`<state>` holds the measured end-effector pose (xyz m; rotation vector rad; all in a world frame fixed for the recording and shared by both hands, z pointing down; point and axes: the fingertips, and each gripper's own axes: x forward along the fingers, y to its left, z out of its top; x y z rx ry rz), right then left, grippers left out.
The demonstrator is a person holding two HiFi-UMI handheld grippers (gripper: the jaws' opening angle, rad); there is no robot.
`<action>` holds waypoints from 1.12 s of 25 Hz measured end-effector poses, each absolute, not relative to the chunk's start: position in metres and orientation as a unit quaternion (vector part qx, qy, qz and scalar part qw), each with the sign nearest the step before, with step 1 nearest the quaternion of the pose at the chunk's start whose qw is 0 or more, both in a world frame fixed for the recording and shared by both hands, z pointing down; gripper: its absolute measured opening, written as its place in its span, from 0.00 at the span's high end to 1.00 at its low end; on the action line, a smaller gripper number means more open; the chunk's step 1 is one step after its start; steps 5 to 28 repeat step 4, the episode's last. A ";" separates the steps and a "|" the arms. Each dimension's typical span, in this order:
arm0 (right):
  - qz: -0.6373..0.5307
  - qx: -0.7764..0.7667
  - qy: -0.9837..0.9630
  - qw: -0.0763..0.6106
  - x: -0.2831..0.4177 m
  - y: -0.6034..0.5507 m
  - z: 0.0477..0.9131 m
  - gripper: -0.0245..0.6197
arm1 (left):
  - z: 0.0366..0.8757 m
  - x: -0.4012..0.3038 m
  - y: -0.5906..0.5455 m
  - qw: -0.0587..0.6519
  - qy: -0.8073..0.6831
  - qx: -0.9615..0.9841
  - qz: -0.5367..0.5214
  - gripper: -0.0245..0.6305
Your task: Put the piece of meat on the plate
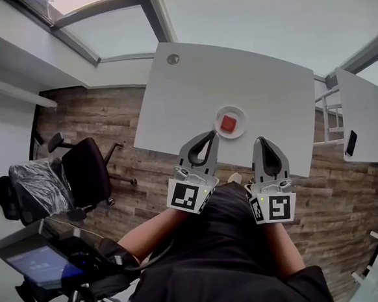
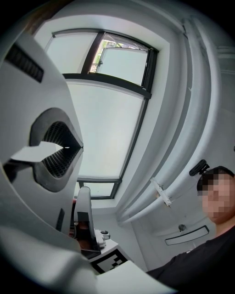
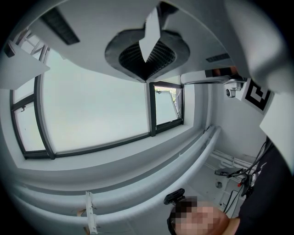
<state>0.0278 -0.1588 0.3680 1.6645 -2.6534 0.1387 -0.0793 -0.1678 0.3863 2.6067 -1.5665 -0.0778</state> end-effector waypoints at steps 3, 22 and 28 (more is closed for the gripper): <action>0.041 0.532 -0.846 0.006 0.016 -0.154 0.367 0.96 | 0.384 -0.088 -0.162 0.041 -0.509 0.860 -0.023 0.95; 0.040 0.532 -0.846 0.007 0.010 -0.150 0.366 0.96 | 0.384 -0.092 -0.158 0.040 -0.507 0.861 -0.023 0.95; 0.040 0.532 -0.846 0.007 0.010 -0.150 0.366 0.96 | 0.384 -0.092 -0.158 0.040 -0.507 0.861 -0.023 0.95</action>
